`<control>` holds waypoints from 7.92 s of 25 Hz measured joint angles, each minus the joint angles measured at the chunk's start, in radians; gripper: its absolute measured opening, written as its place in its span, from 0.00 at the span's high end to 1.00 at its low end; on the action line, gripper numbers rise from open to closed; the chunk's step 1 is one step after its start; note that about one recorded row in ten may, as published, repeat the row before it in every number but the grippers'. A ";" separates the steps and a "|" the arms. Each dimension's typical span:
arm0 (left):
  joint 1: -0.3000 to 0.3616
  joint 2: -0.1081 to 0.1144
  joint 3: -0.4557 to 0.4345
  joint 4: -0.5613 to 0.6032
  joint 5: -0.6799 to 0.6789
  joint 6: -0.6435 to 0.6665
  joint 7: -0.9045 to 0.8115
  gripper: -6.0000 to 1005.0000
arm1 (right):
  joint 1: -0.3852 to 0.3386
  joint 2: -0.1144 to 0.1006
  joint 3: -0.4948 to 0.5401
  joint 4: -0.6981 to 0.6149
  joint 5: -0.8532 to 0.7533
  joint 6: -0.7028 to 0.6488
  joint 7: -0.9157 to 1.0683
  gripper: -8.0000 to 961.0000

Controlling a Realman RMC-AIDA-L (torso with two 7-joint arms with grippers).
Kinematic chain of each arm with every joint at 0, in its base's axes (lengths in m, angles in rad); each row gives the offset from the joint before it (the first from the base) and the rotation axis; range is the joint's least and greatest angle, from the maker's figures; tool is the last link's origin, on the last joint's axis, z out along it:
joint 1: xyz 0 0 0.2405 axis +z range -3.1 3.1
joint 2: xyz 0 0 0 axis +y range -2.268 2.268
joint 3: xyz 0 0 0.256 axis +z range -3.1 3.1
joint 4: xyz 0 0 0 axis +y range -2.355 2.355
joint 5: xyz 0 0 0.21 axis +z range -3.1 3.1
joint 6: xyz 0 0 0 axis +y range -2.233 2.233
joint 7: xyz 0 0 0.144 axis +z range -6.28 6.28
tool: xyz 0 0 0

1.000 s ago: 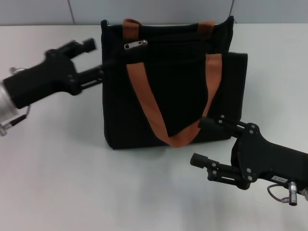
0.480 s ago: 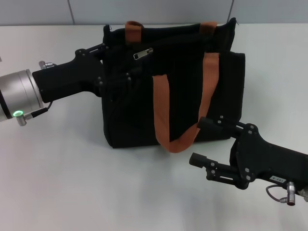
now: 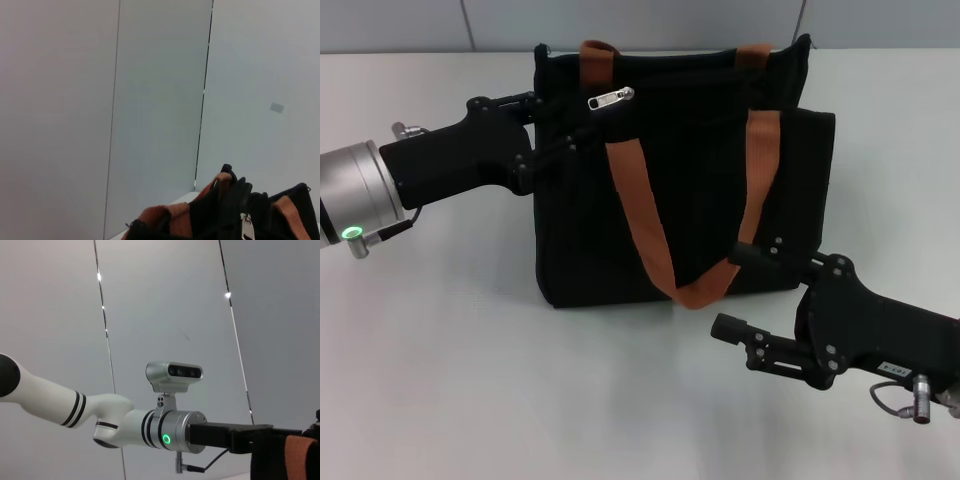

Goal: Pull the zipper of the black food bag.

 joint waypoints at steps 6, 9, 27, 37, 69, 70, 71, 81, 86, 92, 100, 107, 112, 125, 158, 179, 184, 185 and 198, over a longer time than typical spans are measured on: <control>-0.004 0.000 0.001 0.000 -0.004 0.007 0.001 0.62 | 0.000 0.001 0.000 0.000 0.008 -0.002 0.000 0.21; -0.004 0.000 0.000 0.002 -0.016 0.010 0.002 0.71 | -0.001 0.001 0.000 0.001 0.019 -0.001 0.000 0.21; -0.043 -0.005 0.101 0.013 -0.193 0.022 -0.005 0.92 | 0.054 0.002 0.000 0.115 0.375 -0.076 0.260 0.21; -0.070 -0.008 0.201 0.019 -0.278 -0.008 -0.003 0.92 | 0.110 0.000 0.014 0.108 0.443 -0.022 0.469 0.21; -0.096 -0.008 0.259 0.015 -0.339 -0.026 0.003 0.92 | 0.219 0.002 -0.013 0.121 0.433 0.150 0.563 0.57; -0.097 -0.008 0.260 0.015 -0.339 -0.026 0.003 0.92 | 0.222 0.002 -0.014 0.124 0.433 0.157 0.563 0.58; -0.097 -0.008 0.260 0.015 -0.339 -0.026 0.003 0.92 | 0.230 0.002 -0.015 0.130 0.433 0.162 0.563 0.59; -0.099 -0.008 0.270 0.015 -0.343 -0.027 0.003 0.92 | 0.258 0.003 -0.077 0.132 0.441 0.181 0.563 0.61; -0.100 -0.008 0.270 0.014 -0.343 -0.027 0.003 0.92 | 0.252 0.004 -0.068 0.132 0.442 0.187 0.564 0.61; -0.100 -0.008 0.270 0.013 -0.343 -0.027 0.003 0.92 | 0.251 0.004 -0.067 0.132 0.443 0.189 0.586 0.61; -0.099 -0.008 0.272 0.013 -0.343 -0.024 0.003 0.92 | 0.259 0.004 -0.075 0.130 0.443 0.193 0.622 0.68; -0.091 -0.008 0.295 0.013 -0.374 -0.025 0.005 0.92 | 0.256 0.004 -0.077 0.127 0.442 0.191 0.625 0.86; -0.088 -0.008 0.299 0.013 -0.379 -0.026 0.007 0.92 | 0.246 0.004 -0.069 0.126 0.442 0.182 0.624 0.98; -0.082 -0.008 0.302 0.014 -0.381 -0.032 0.015 0.92 | 0.207 0.000 -0.057 0.119 0.444 0.188 0.624 0.99; -0.072 -0.008 0.295 0.013 -0.384 -0.039 0.017 0.92 | 0.012 -0.009 0.096 0.009 0.443 0.219 0.666 1.00; -0.061 -0.008 0.304 0.000 -0.386 -0.110 0.019 0.92 | -0.030 -0.003 0.220 0.080 0.438 0.025 0.416 0.62; -0.041 -0.007 0.298 0.002 -0.444 -0.103 0.017 0.89 | -0.028 -0.002 0.219 0.087 0.434 0.026 0.416 0.51; -0.028 -0.006 0.298 0.006 -0.469 -0.099 0.020 0.86 | -0.029 -0.002 0.219 0.088 0.434 0.026 0.416 0.49; 0.179 0.010 0.156 0.014 -0.556 0.074 0.045 0.30 | -0.056 -0.003 0.206 0.111 0.432 -0.062 0.226 0.28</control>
